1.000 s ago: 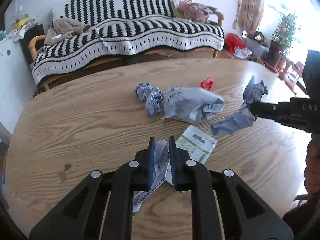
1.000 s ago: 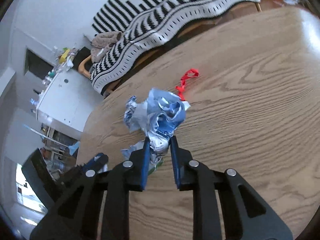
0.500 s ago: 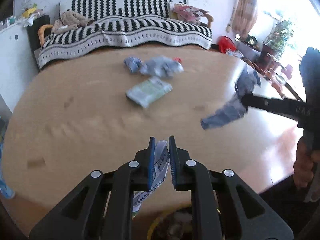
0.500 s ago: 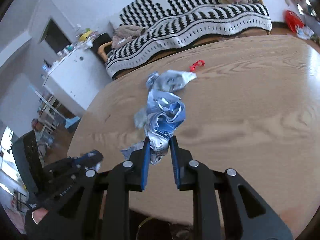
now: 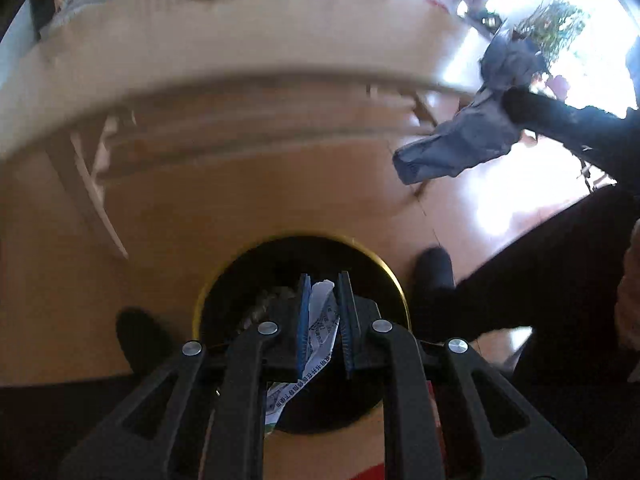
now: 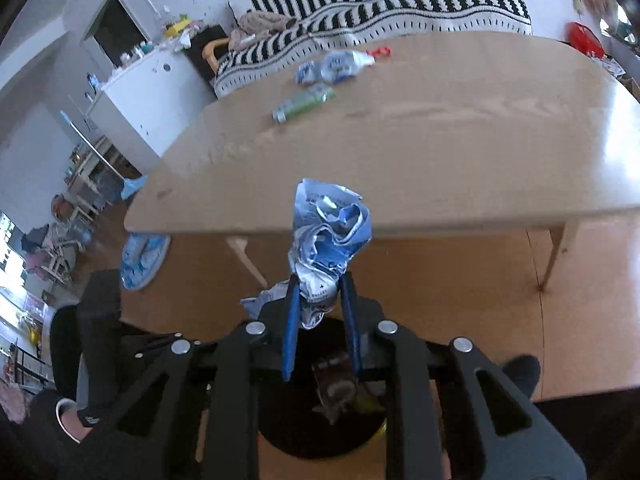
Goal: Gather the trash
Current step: 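Carry both items over the bin and open both tools to drop them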
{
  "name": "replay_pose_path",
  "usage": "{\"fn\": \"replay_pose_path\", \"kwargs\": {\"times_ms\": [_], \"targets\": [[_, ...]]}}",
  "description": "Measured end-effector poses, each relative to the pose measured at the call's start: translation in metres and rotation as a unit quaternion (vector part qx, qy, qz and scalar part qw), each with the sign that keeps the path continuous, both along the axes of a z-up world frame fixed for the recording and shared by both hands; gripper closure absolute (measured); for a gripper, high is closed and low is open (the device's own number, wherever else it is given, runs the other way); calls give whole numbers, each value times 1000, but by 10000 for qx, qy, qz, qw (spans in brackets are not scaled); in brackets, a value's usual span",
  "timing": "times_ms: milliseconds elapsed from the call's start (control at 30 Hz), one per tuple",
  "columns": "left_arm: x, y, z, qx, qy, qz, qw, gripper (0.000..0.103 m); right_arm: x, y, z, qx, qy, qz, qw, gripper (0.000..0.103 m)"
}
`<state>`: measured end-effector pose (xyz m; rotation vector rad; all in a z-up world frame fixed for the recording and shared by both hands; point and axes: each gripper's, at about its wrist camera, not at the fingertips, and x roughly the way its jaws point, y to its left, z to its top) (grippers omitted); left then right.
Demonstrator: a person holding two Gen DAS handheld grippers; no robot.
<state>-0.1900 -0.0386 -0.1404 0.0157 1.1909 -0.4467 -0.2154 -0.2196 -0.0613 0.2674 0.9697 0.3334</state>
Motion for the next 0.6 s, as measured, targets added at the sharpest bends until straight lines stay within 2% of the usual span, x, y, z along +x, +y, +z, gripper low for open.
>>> {"fn": "replay_pose_path", "kwargs": {"times_ms": [100, 200, 500, 567, 600], "targets": [[3, 1, -10, 159, 48, 59, 9998, 90, -11, 3, -7, -99, 72, 40, 9999, 83], [5, 5, -18, 90, 203, 184, 9996, 90, -13, 8, -10, -228, 122, 101, 9996, 83], [3, 9, -20, 27, 204, 265, 9994, 88, -12, 14, -12, -326, 165, 166, 9992, 83], [2, 10, -17, 17, 191, 293, 9994, 78, -11, 14, -13, -350, 188, 191, 9990, 83], [2, 11, -14, 5, 166, 315, 9994, 64, -11, 15, -13, -370, 204, 202, 9989, 83]]}}
